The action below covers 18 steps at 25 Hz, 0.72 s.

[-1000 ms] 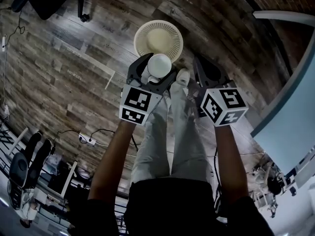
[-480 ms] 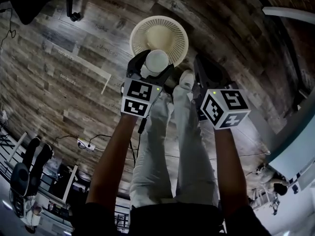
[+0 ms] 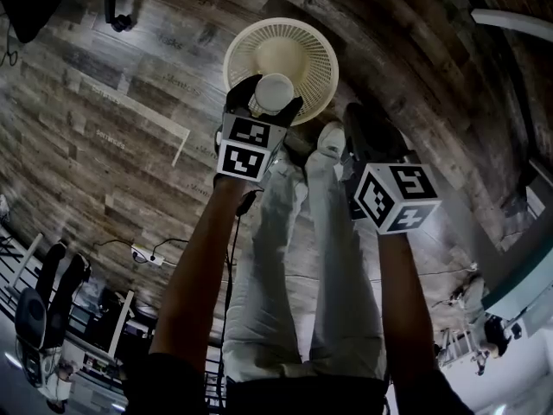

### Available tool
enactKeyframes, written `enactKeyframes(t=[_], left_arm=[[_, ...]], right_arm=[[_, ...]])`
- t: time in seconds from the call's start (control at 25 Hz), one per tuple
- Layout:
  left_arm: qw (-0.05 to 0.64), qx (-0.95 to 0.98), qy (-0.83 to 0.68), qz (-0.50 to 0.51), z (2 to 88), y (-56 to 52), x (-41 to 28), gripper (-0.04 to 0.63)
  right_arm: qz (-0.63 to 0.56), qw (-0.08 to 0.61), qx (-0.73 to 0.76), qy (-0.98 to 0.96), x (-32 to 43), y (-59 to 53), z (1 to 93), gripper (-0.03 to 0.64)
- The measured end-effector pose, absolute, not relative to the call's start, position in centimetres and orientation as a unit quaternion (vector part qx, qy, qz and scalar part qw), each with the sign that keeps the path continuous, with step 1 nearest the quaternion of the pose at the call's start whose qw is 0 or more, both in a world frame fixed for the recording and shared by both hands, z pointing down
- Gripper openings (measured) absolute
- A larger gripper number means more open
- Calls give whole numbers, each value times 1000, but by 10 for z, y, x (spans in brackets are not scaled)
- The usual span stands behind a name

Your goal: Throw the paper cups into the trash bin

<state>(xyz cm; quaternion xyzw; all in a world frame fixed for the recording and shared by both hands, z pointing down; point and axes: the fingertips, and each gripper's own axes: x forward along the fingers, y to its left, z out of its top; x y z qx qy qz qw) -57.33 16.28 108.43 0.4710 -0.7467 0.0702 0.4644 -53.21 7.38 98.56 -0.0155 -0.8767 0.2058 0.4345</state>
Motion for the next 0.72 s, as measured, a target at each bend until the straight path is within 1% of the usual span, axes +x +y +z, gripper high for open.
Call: enactKeyframes(t=[0.16, 0.24, 0.52, 0.6, 0.72], left_arm=[[460, 477, -745, 74, 1093, 160, -572, 362], [454, 479, -747, 77, 1090, 158, -574, 371], [447, 484, -747, 83, 1075, 158, -576, 370], [447, 484, -747, 83, 1066, 161, -575, 357], [444, 489, -746, 82, 1045, 165, -573, 311]], right_arm=[[205, 439, -15, -874, -528, 73, 992, 3], [205, 440, -13, -874, -527, 72, 992, 3], [198, 435, -22, -878, -535, 77, 982, 3], [196, 434, -26, -879, -537, 81, 974, 3], [185, 431, -39, -882, -543, 87, 958, 3]])
